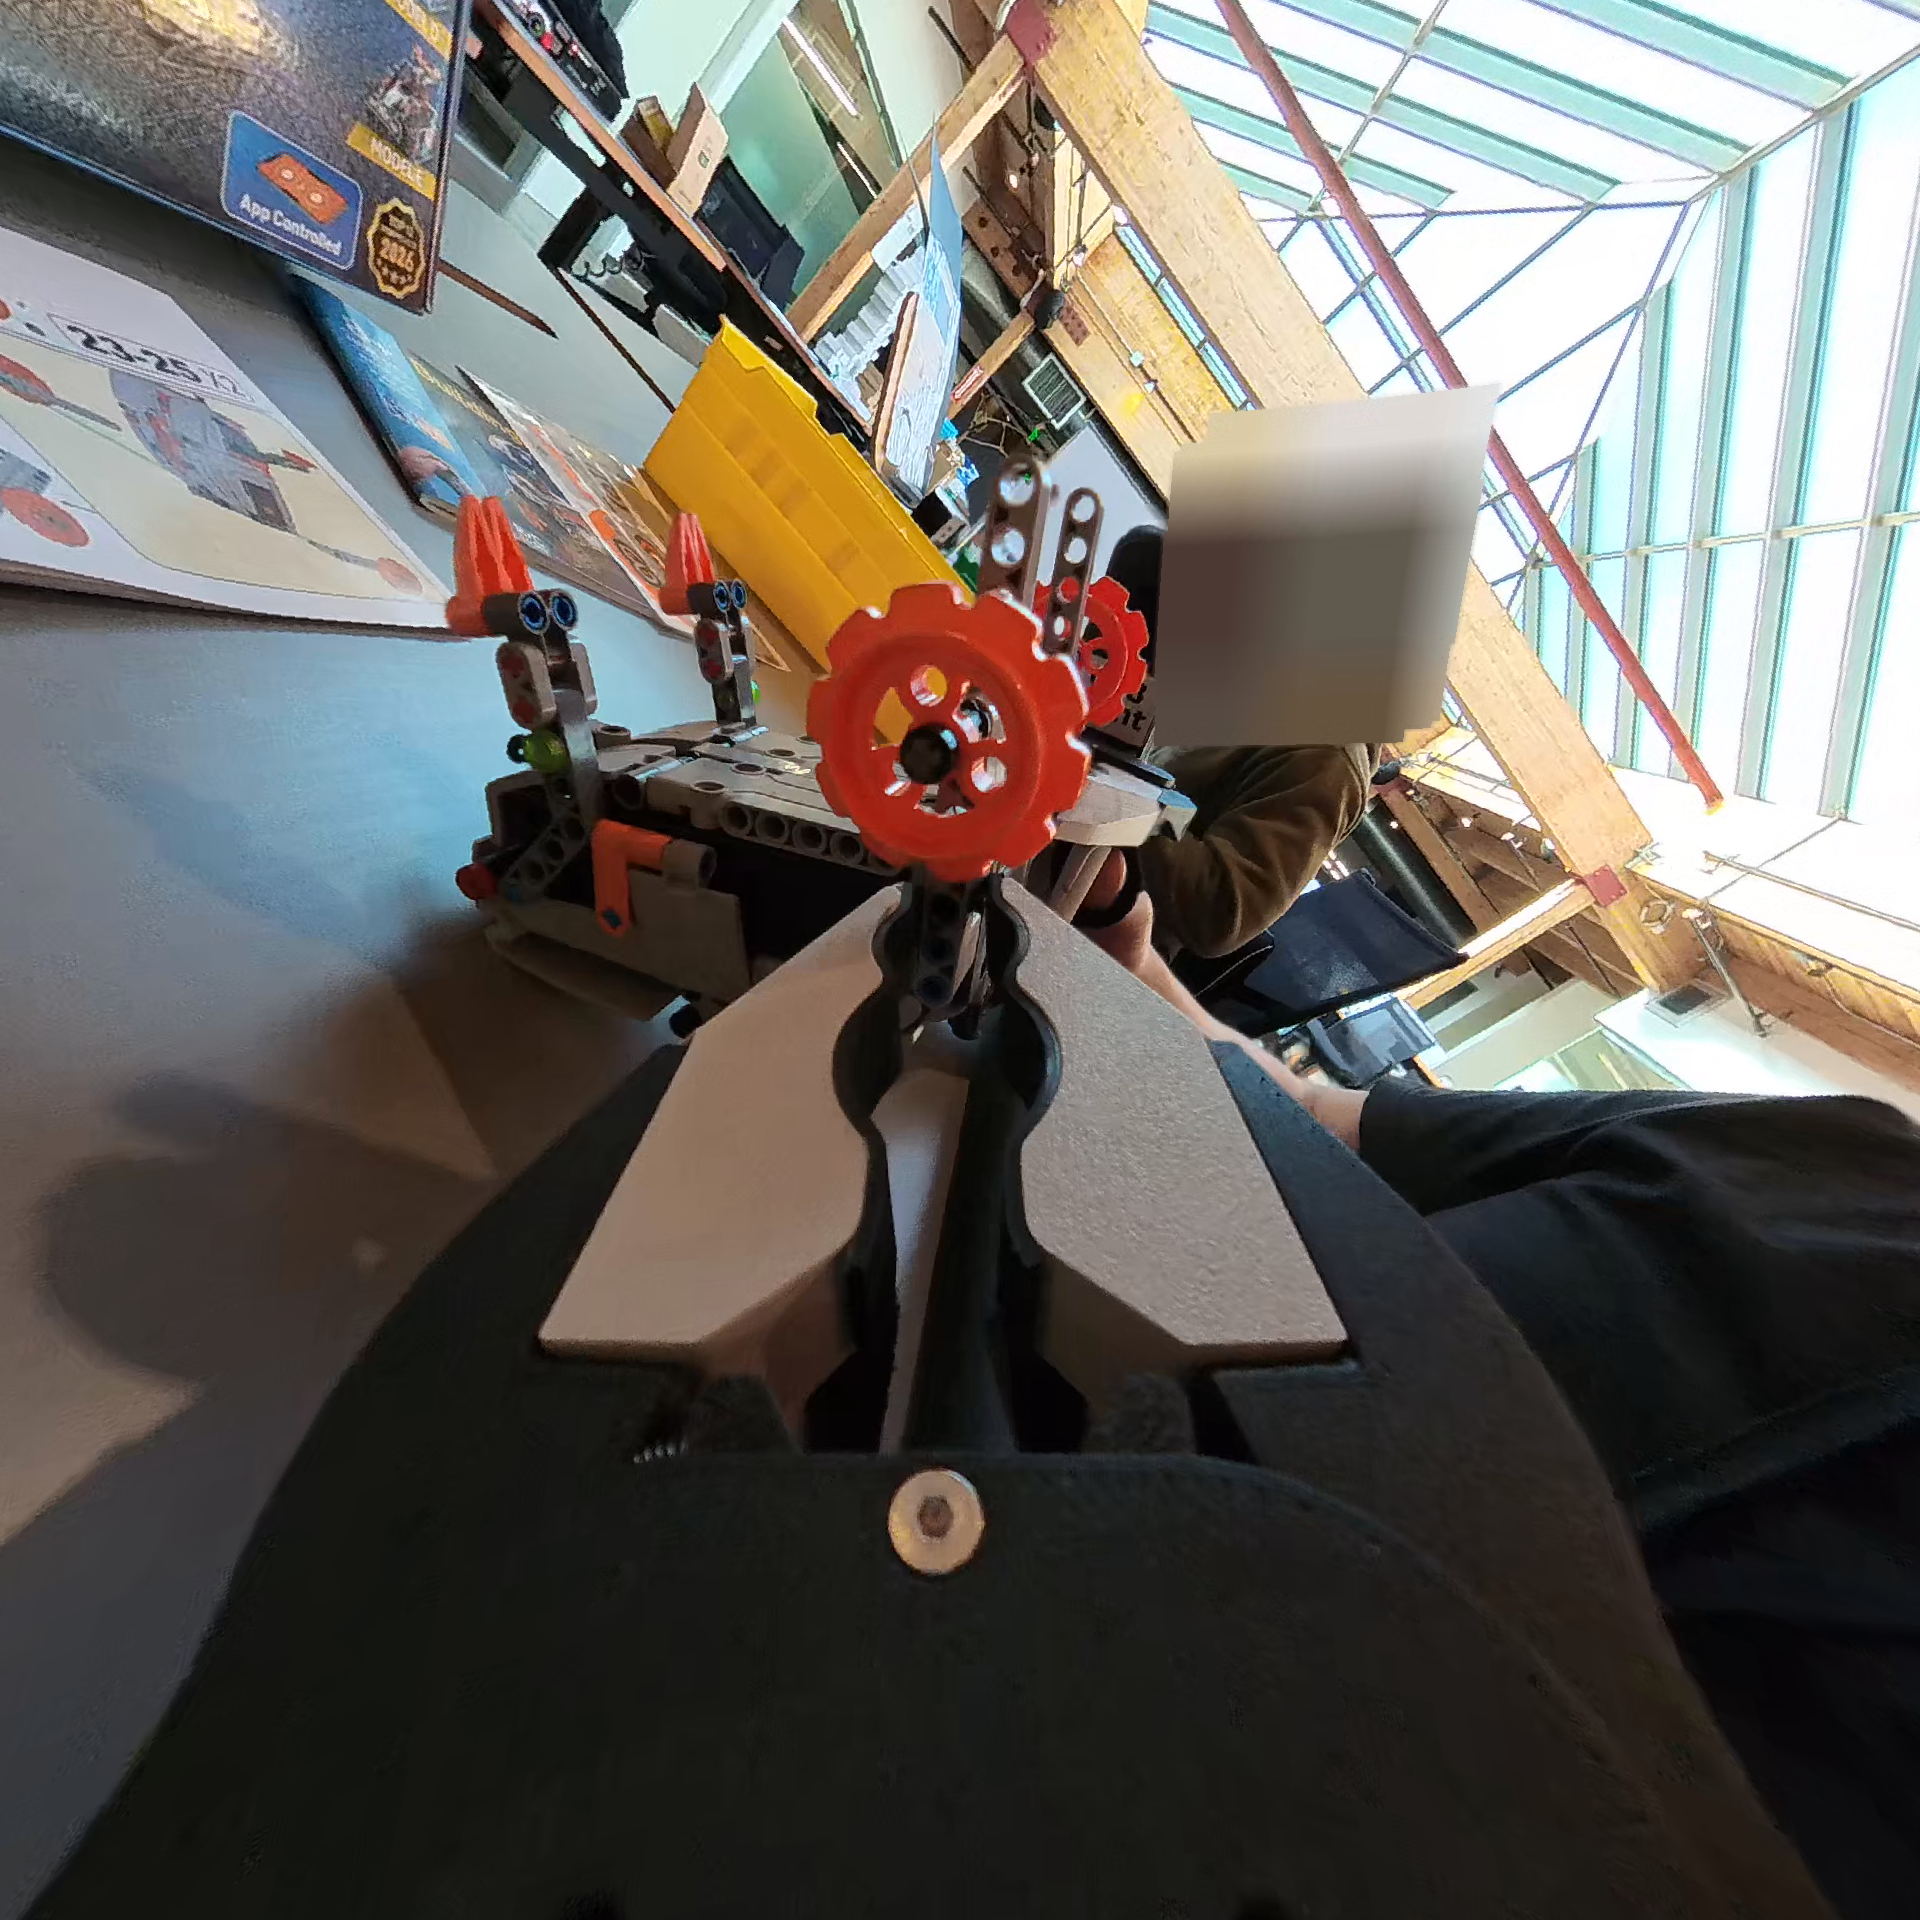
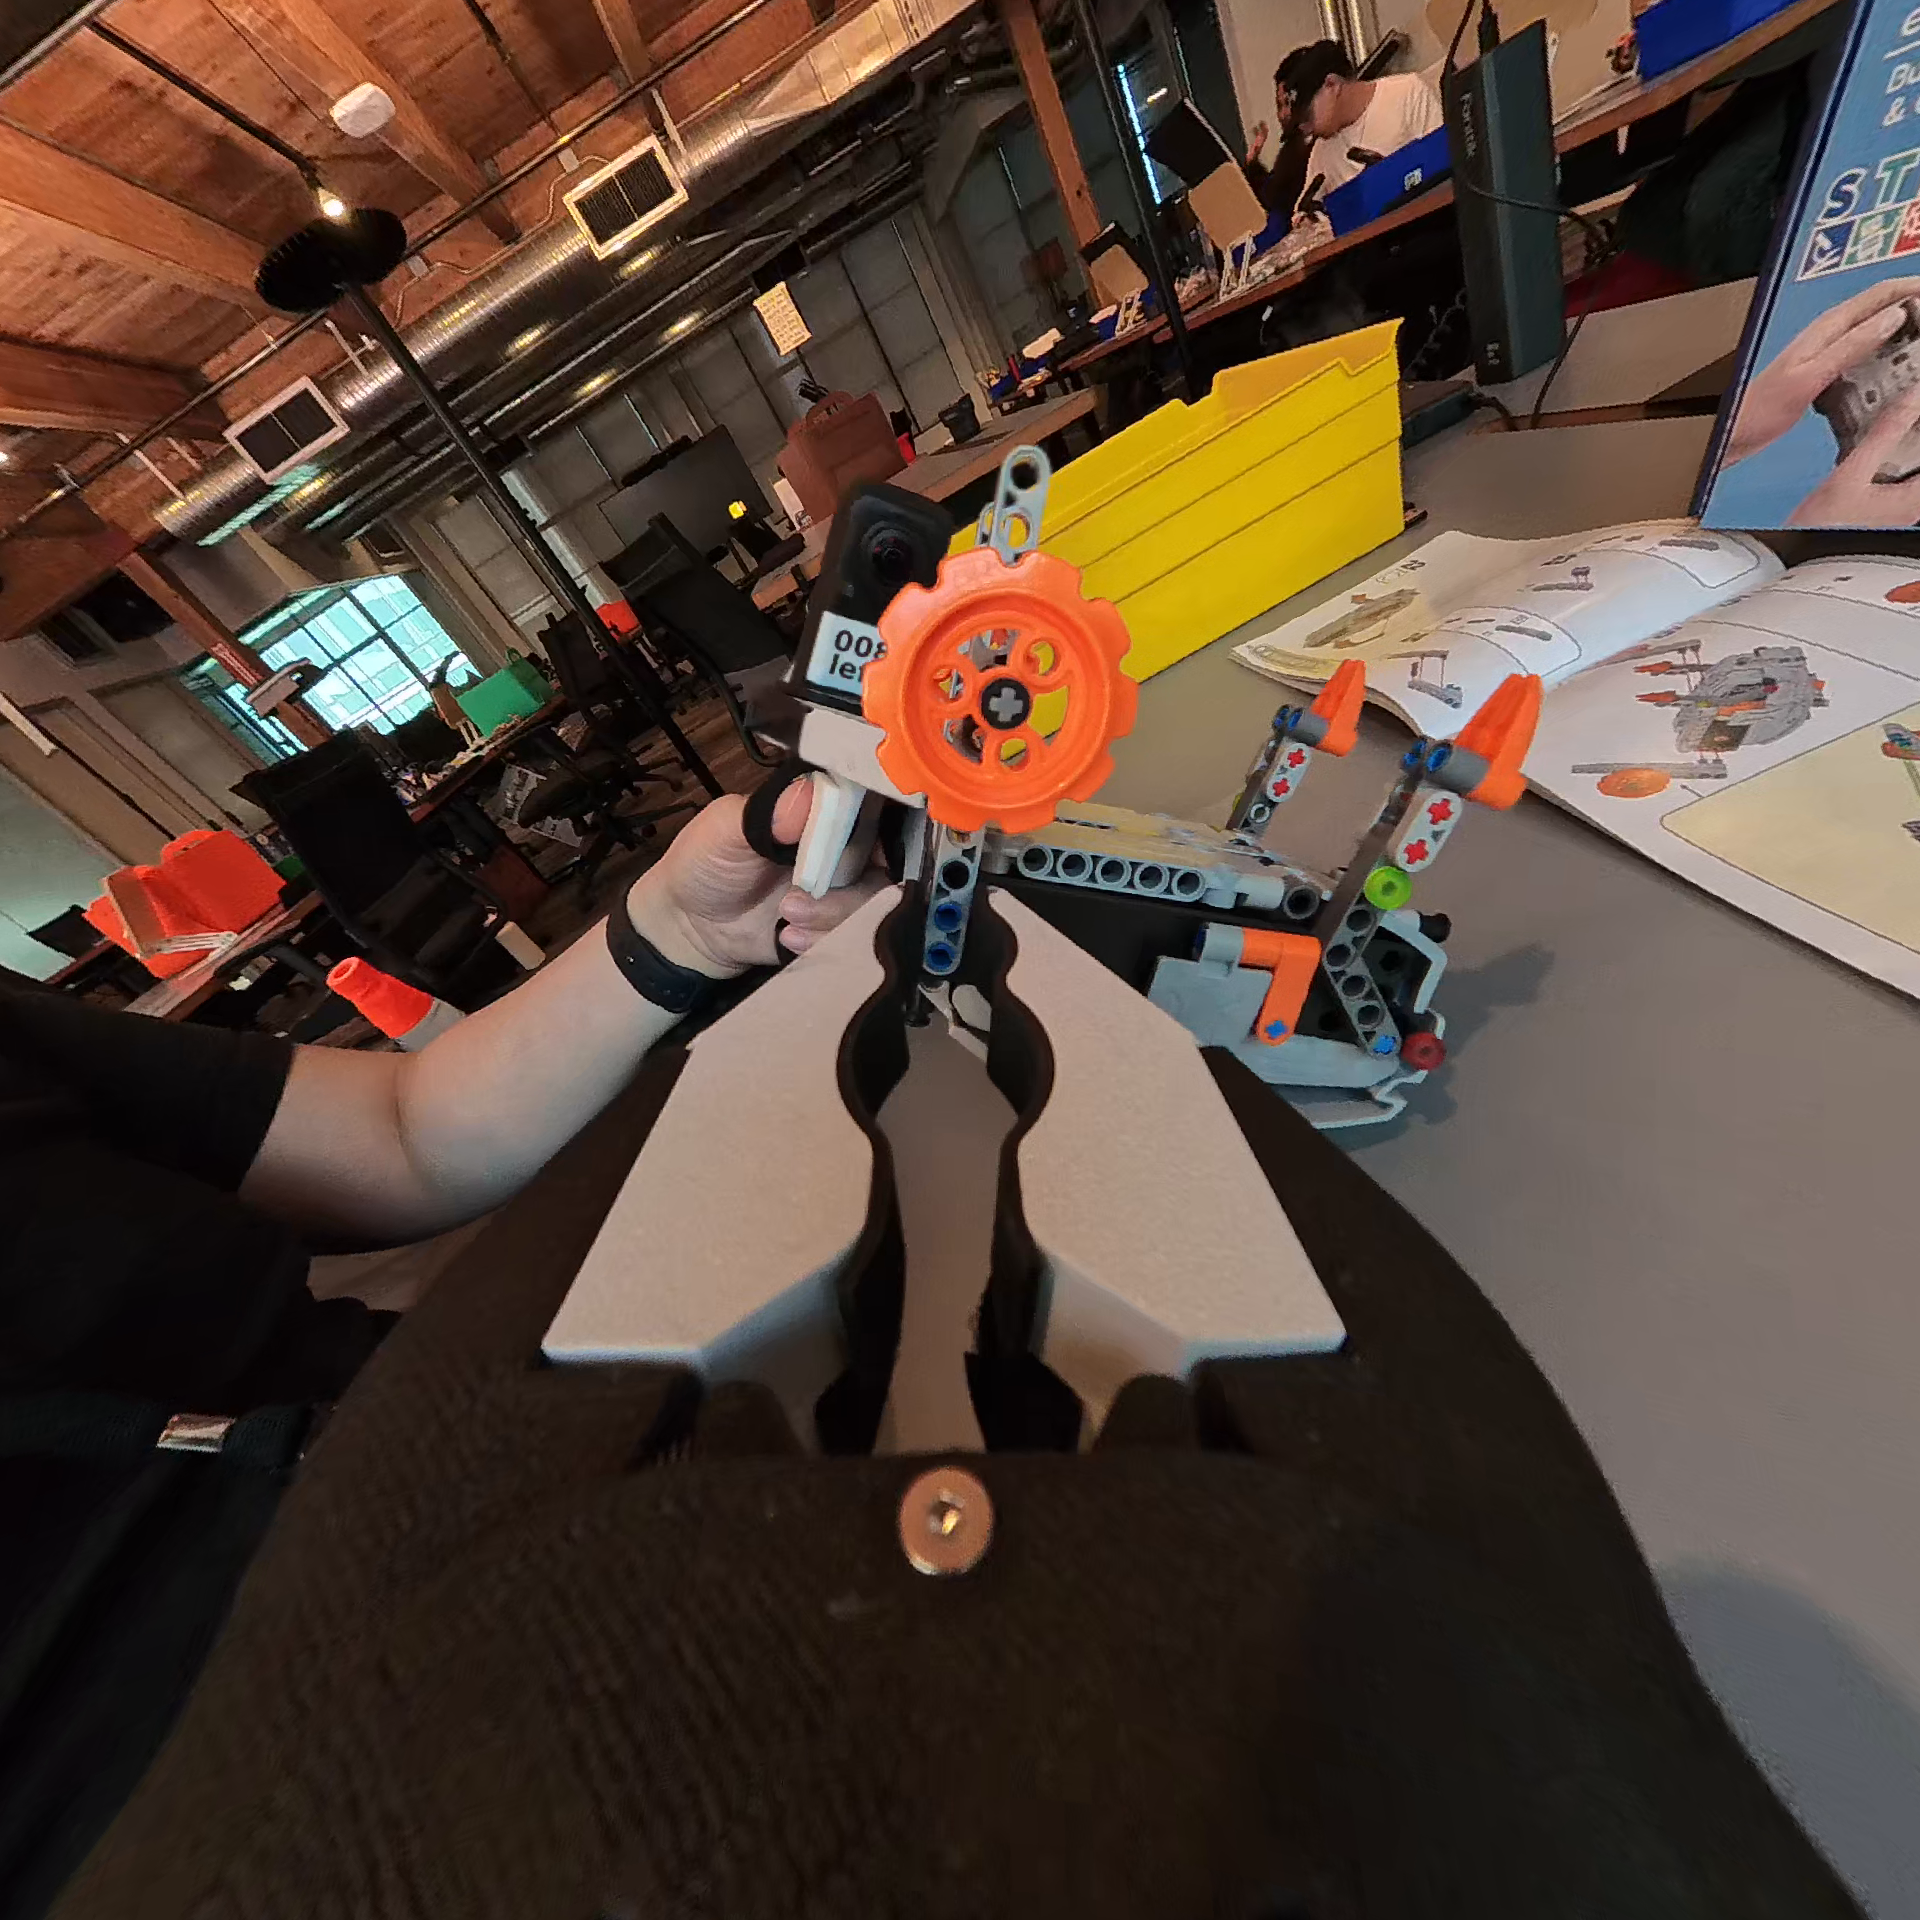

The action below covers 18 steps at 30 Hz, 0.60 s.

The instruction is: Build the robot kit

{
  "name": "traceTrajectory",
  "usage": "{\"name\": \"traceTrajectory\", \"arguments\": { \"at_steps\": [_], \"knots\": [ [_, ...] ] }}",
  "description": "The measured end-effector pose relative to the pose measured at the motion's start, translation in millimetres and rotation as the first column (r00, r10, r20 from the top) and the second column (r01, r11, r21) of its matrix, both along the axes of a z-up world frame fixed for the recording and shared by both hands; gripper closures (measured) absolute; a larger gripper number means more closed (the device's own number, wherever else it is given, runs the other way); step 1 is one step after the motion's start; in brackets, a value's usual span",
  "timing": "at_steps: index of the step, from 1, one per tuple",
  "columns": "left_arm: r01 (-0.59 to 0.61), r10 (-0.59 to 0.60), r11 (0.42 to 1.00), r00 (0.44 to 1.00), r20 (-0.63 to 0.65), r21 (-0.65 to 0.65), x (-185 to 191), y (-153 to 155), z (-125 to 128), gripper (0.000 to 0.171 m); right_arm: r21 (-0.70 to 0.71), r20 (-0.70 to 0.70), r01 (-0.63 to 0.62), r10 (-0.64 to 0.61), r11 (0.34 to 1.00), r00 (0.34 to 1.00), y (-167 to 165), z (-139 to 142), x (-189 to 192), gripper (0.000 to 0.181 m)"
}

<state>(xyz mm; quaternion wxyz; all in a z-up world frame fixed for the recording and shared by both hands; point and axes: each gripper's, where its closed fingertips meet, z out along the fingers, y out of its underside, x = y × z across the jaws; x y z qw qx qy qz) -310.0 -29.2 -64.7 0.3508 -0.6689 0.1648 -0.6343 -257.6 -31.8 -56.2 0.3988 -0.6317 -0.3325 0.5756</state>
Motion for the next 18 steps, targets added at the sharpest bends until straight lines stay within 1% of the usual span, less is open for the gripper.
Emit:
{"name": "traceTrajectory", "arguments": {
  "at_steps": [3, 5, 7, 10, 14, 18],
  "knots": [
    [-0.002, 0.008, 0.995, 0.998, -0.060, 0.102, 4, -5, 4, 0.164, -0.044, 0.000, -0.009, 0.009, 0.999, 1.000, 3, -4, 4, 0.174],
    [0.009, 0.011, 0.982, 0.995, -0.104, 0.190, 9, -11, 8, 0.166, -0.093, 0.011, -0.007, 0.008, 0.996, 1.000, 8, -10, 9, 0.173],
    [0.005, 0.037, 0.968, 0.986, -0.160, 0.251, 13, -13, 7, 0.166, -0.137, -0.002, -0.020, 0.020, 0.990, 1.000, 9, -12, 12, 0.173],
    [0.002, 0.051, 0.963, 0.981, -0.189, 0.271, 14, -14, 5, 0.166, -0.199, -0.016, -0.060, 0.058, 0.978, 0.998, 9, -18, 12, 0.173],
    [0.006, 0.057, 0.958, 0.976, -0.209, 0.285, 16, -16, 4, 0.166, -0.300, -0.069, -0.111, 0.094, 0.947, 0.993, 10, -21, 12, 0.173],
    [0.013, 0.049, 0.959, 0.976, -0.212, 0.282, 17, -17, 4, 0.165, -0.269, -0.063, -0.104, 0.090, 0.957, 0.994, 10, -20, 13, 0.173]
  ]
}}
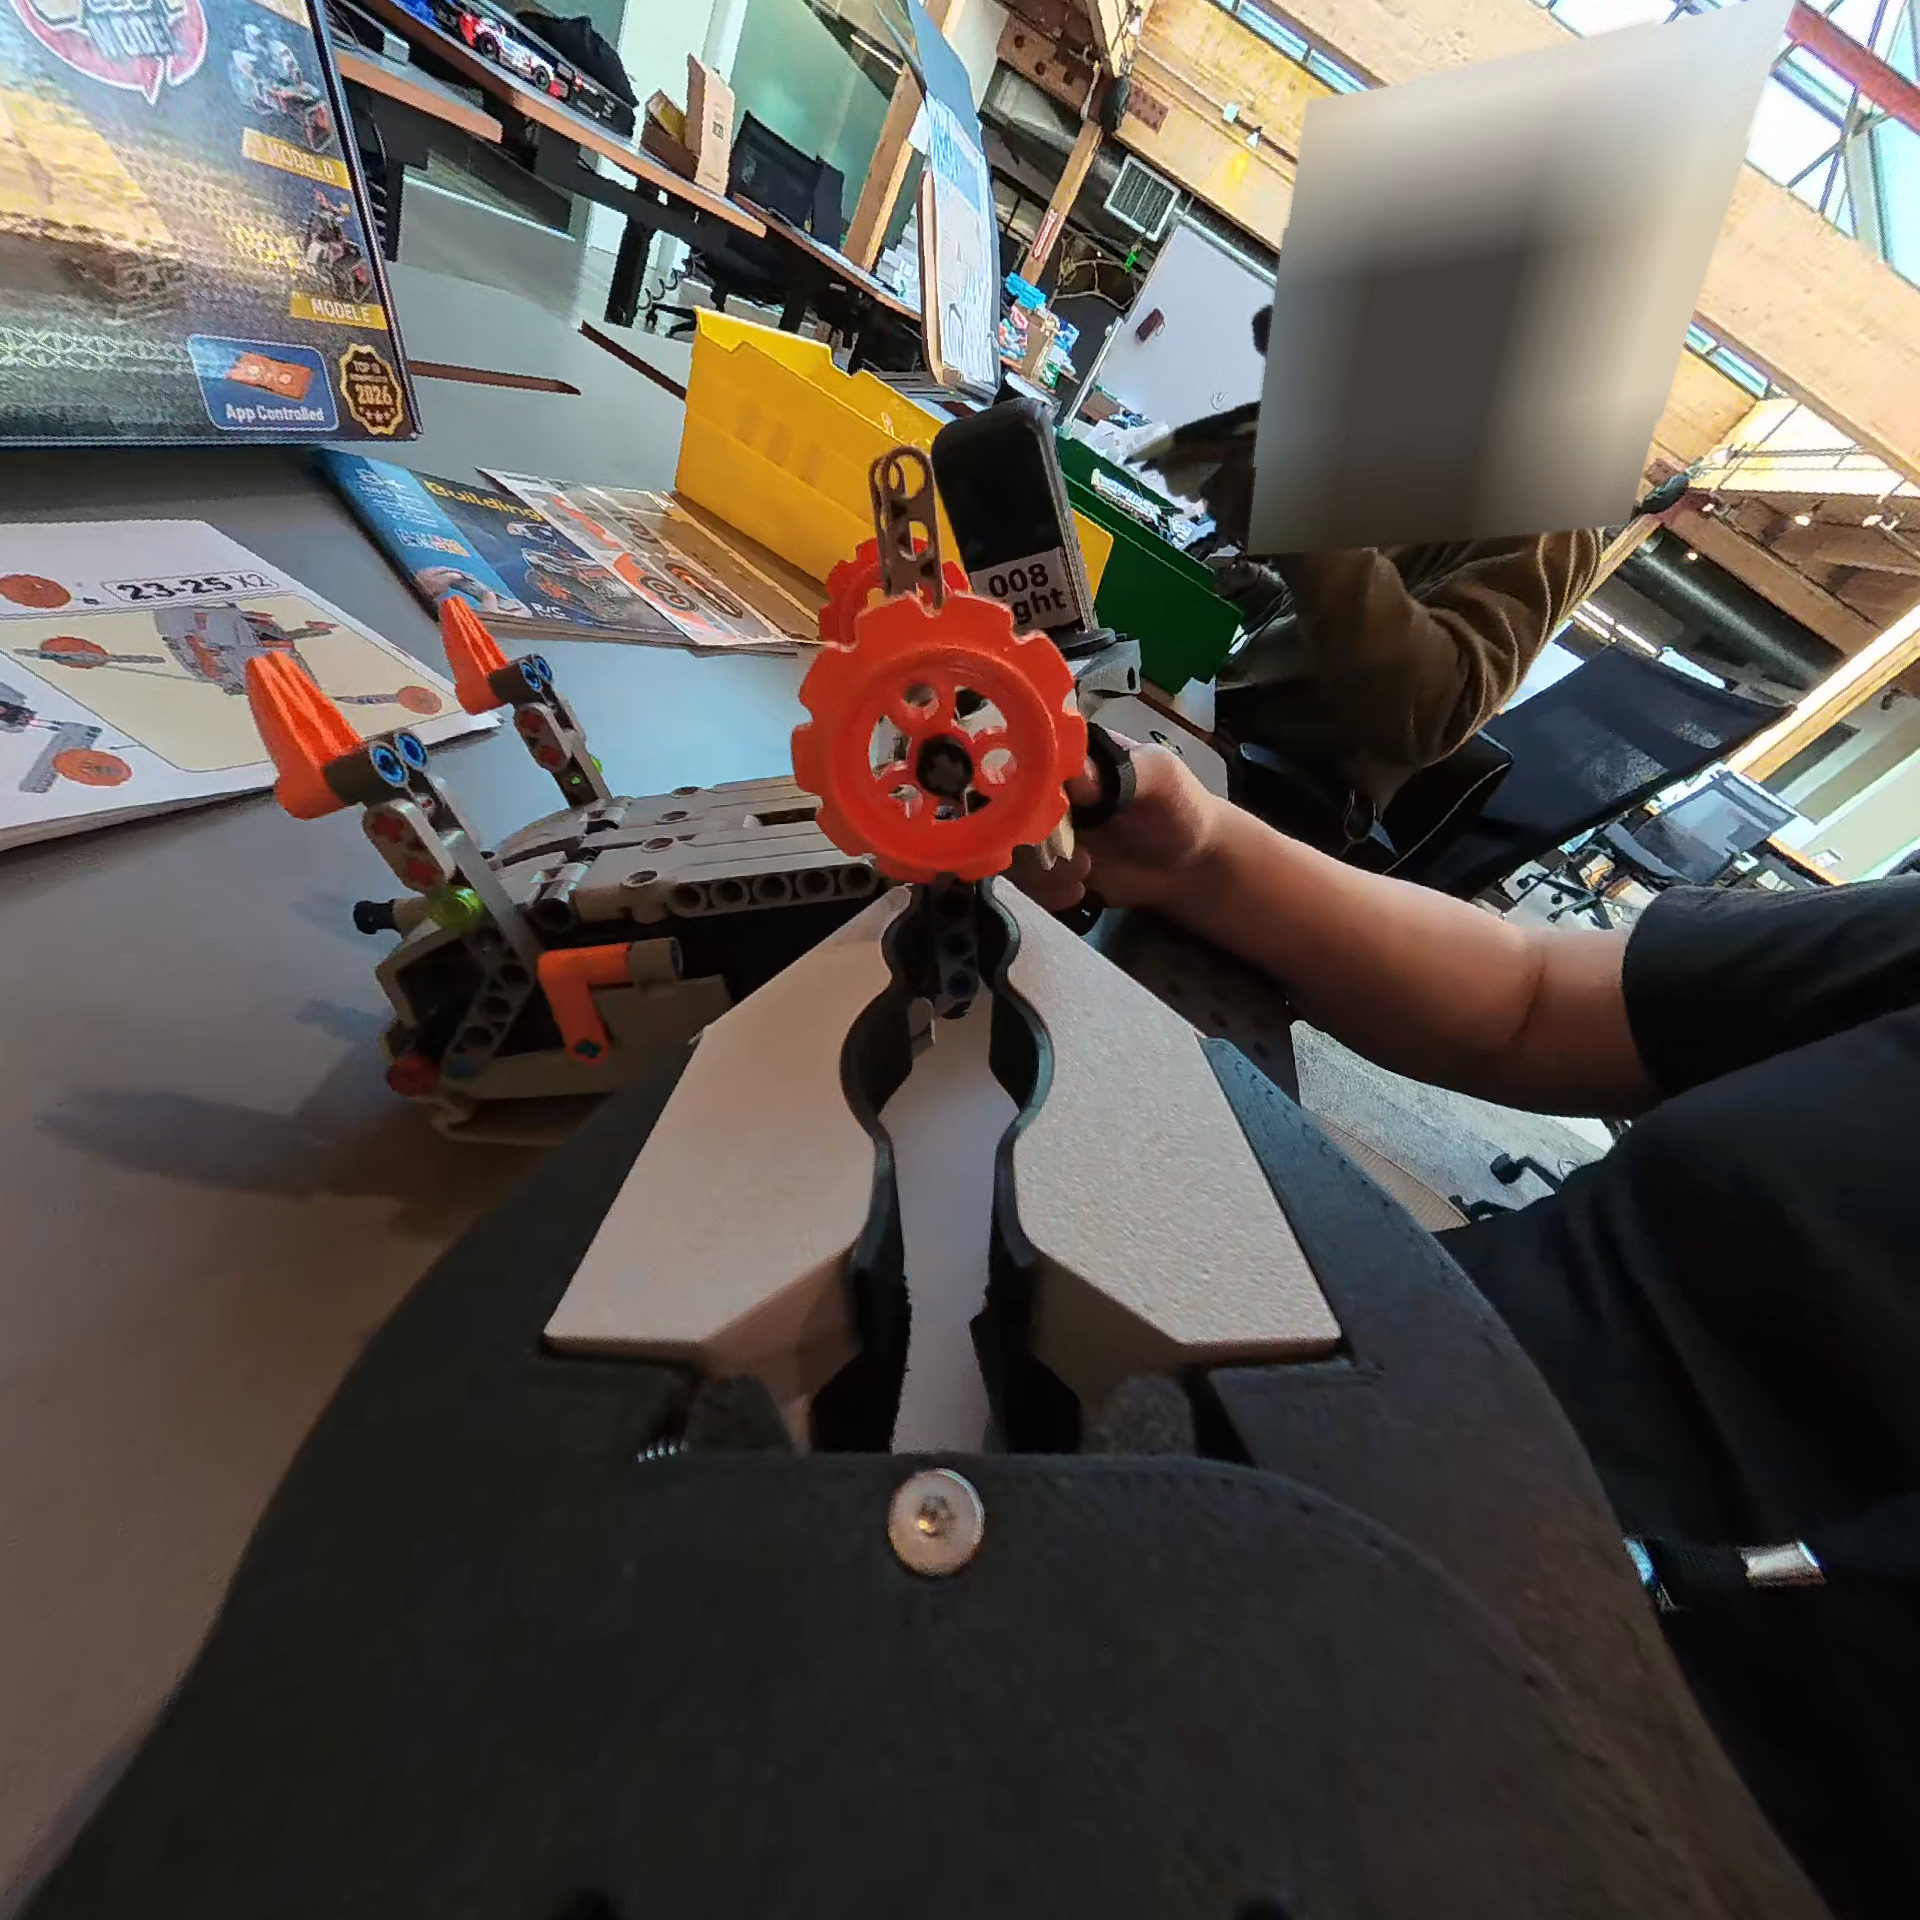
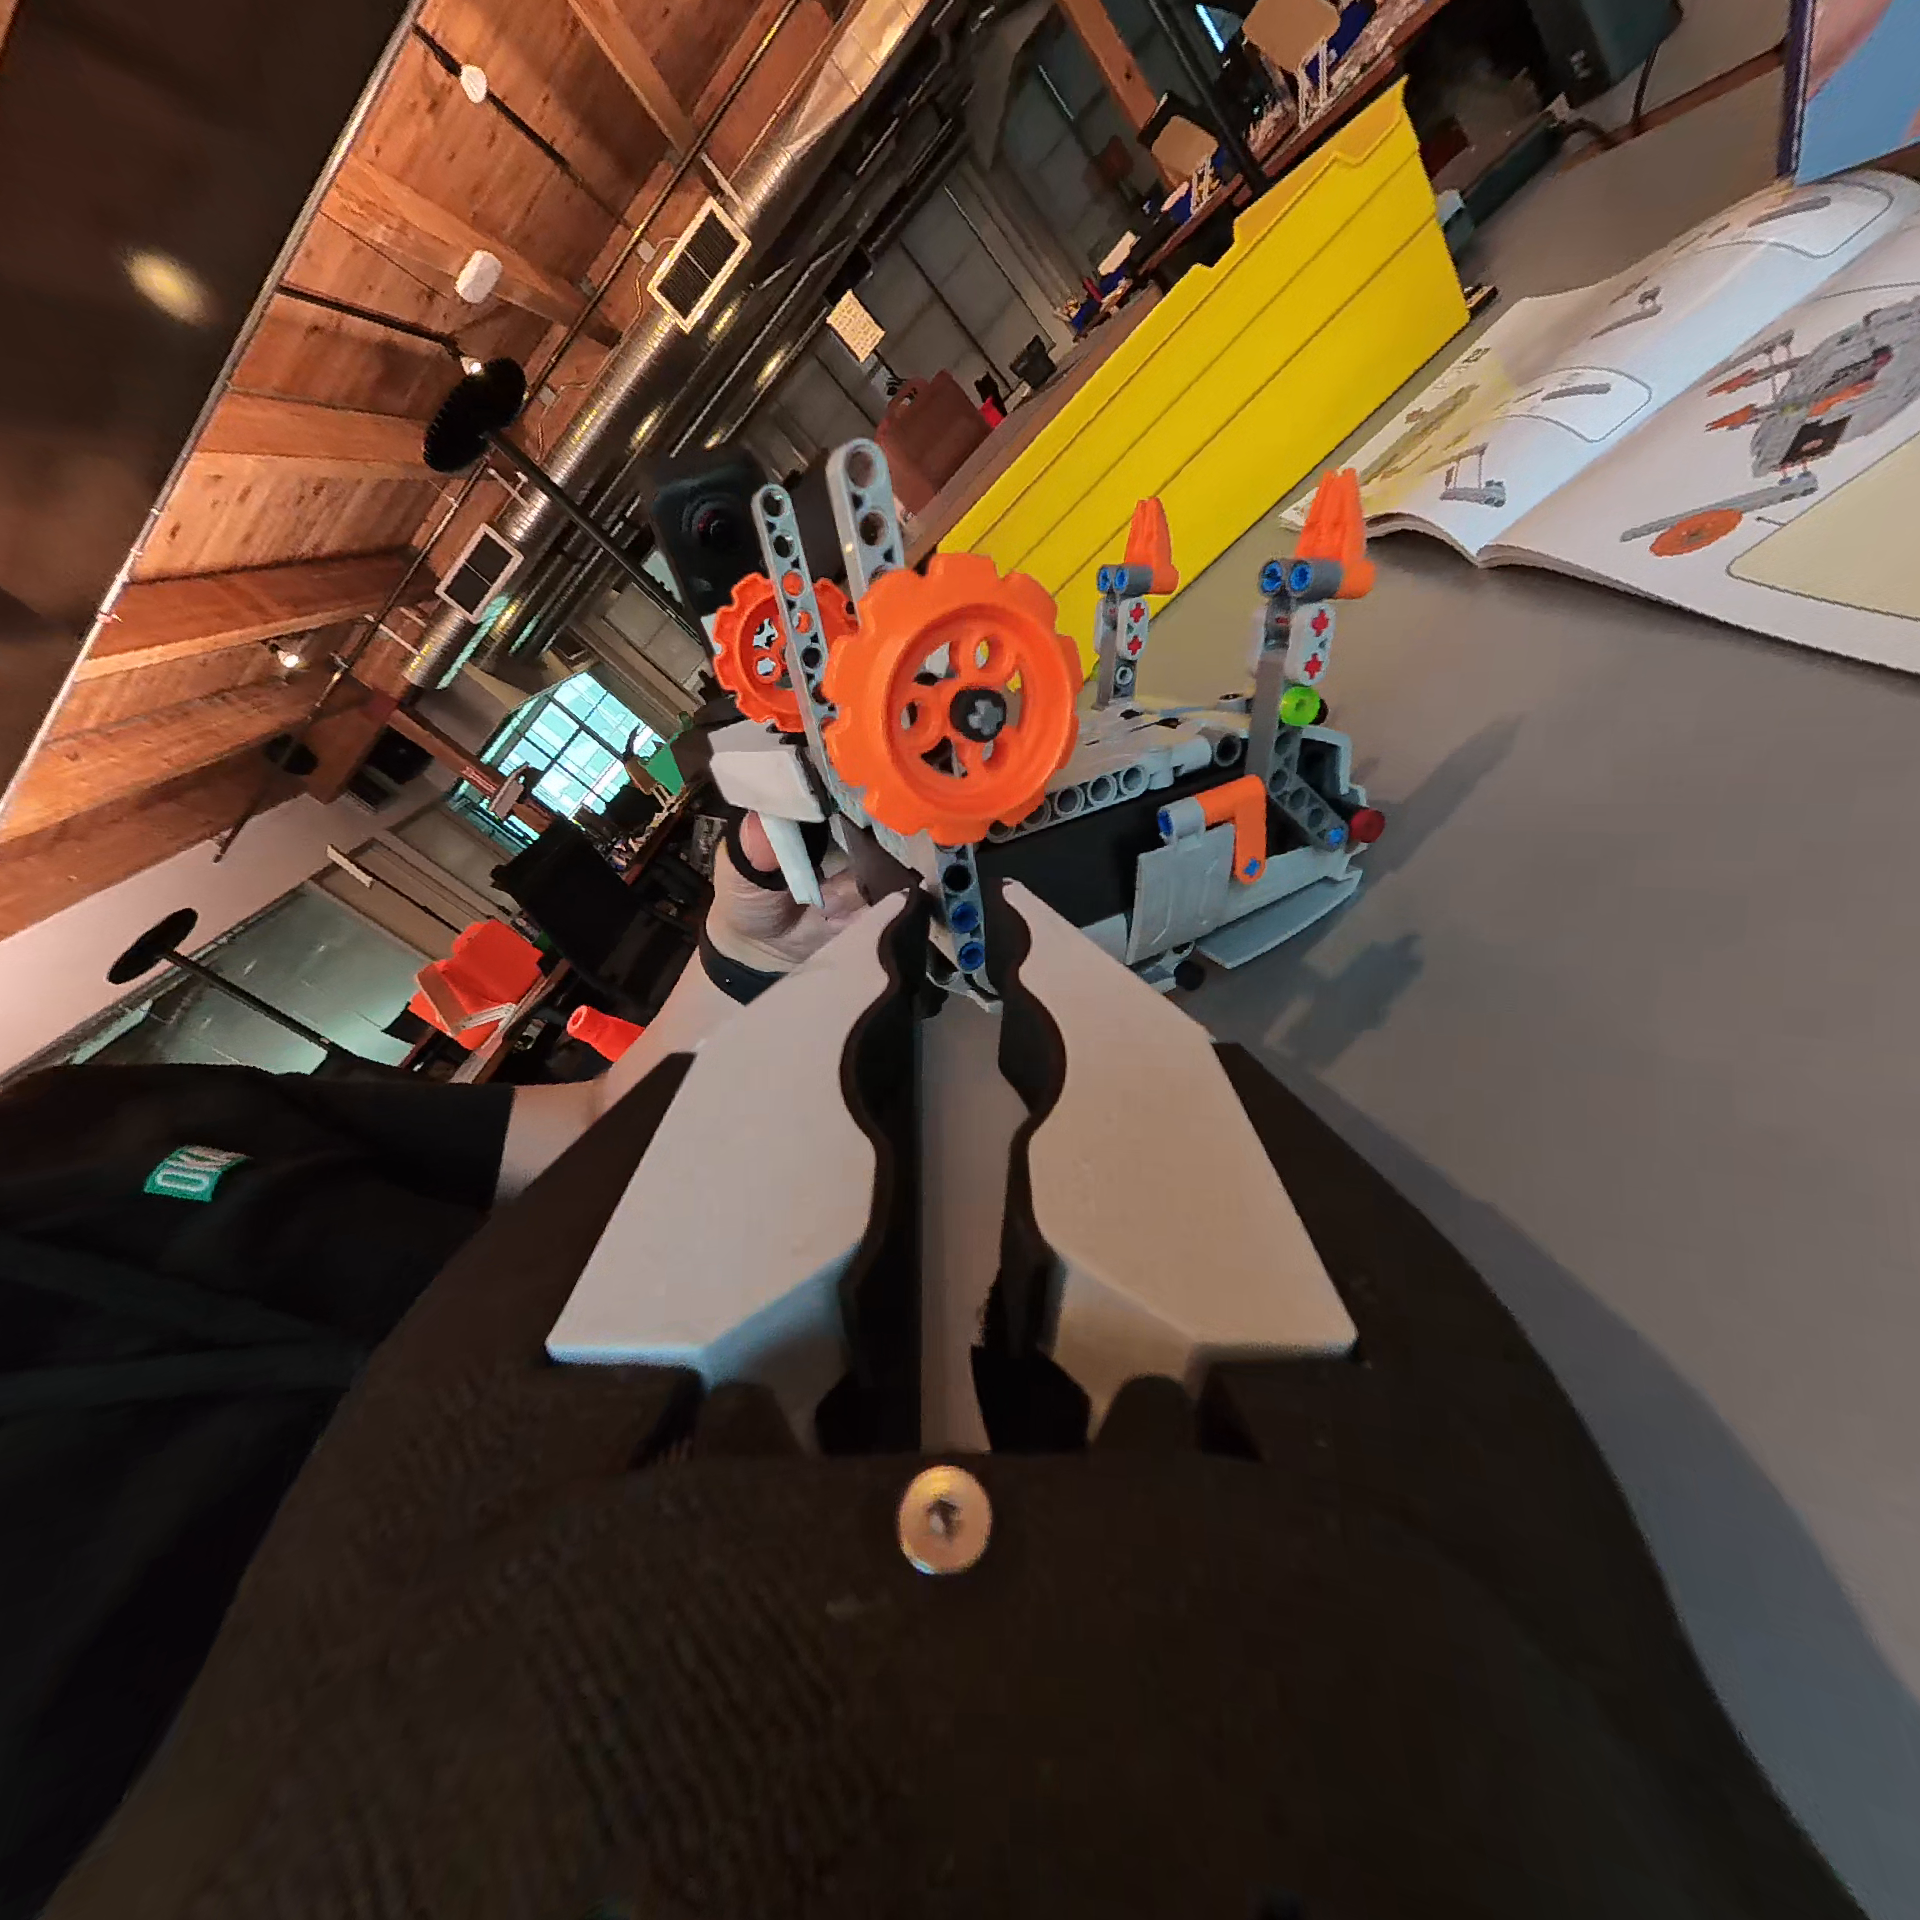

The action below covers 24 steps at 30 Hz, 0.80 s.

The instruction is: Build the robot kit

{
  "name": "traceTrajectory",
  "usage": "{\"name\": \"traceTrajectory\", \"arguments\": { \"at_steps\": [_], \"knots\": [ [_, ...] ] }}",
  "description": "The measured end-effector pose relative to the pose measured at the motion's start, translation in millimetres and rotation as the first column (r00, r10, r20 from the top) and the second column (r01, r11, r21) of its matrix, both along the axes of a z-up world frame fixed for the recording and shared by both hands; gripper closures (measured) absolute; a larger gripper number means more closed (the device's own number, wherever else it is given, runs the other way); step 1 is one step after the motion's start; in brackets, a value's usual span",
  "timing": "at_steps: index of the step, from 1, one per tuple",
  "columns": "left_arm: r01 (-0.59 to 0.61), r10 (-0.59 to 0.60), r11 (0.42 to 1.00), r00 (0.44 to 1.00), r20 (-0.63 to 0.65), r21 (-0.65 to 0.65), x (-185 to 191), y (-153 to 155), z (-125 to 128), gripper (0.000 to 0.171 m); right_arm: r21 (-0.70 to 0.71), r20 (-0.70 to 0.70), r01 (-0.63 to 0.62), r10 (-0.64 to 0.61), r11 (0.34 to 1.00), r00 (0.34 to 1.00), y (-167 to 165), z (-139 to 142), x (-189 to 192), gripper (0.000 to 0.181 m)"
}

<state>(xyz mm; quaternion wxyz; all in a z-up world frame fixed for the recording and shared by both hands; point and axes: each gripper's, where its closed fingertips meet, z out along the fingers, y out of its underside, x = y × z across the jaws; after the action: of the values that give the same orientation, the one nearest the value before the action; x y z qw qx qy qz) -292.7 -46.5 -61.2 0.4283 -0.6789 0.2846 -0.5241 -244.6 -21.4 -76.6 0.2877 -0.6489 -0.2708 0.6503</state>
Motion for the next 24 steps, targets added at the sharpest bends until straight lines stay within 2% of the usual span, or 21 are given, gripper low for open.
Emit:
{"name": "traceTrajectory", "arguments": {
  "at_steps": [2, 6, 8, 14, 18, 19, 21, 24],
  "knots": [
    [-0.002, 0.002, 1.000, 1.000, 0.013, -0.011, -1, 1, 0, 0.165, 0.039, 0.017, 0.009, -0.009, 0.999, 1.000, -1, 0, -1, 0.173],
    [-0.047, 0.050, 0.997, 0.998, 0.041, -0.062, -9, 11, -3, 0.165, 0.212, 0.084, 0.026, -0.045, 0.977, 0.995, -6, 2, -4, 0.174],
    [-0.066, 0.070, 0.995, 0.997, 0.045, -0.080, -13, 15, -5, 0.163, 0.242, 0.093, 0.026, -0.050, 0.970, 0.994, -8, 3, -6, 0.175],
    [-0.081, 0.078, 0.991, 0.997, -0.027, -0.107, -11, 20, -20, 0.160, 0.223, 0.108, 0.051, -0.077, 0.974, 0.991, -4, 2, -1, 0.175],
    [-0.042, 0.044, 0.996, 0.999, 0.025, -0.078, -8, 14, -10, 0.160, 0.184, 0.036, 0.047, -0.055, 0.982, 0.998, -10, 15, 2, 0.176],
    [-0.033, 0.037, 0.997, 0.997, 0.063, -0.071, -8, 13, -4, 0.156, 0.162, 0.016, 0.047, -0.050, 0.986, 0.999, -12, 17, 2, 0.176],
    [-0.057, 0.062, 0.996, 0.995, 0.080, -0.066, -8, 16, -2, 0.131, 0.135, -0.009, 0.047, -0.047, 0.990, 0.999, -13, 21, 2, 0.176],
    [-0.057, 0.059, 0.996, 0.998, 0.018, -0.071, -5, 15, -9, 0.135, 0.116, -0.019, 0.062, -0.061, 0.991, 0.998, -12, 27, 1, 0.176]
  ]
}}
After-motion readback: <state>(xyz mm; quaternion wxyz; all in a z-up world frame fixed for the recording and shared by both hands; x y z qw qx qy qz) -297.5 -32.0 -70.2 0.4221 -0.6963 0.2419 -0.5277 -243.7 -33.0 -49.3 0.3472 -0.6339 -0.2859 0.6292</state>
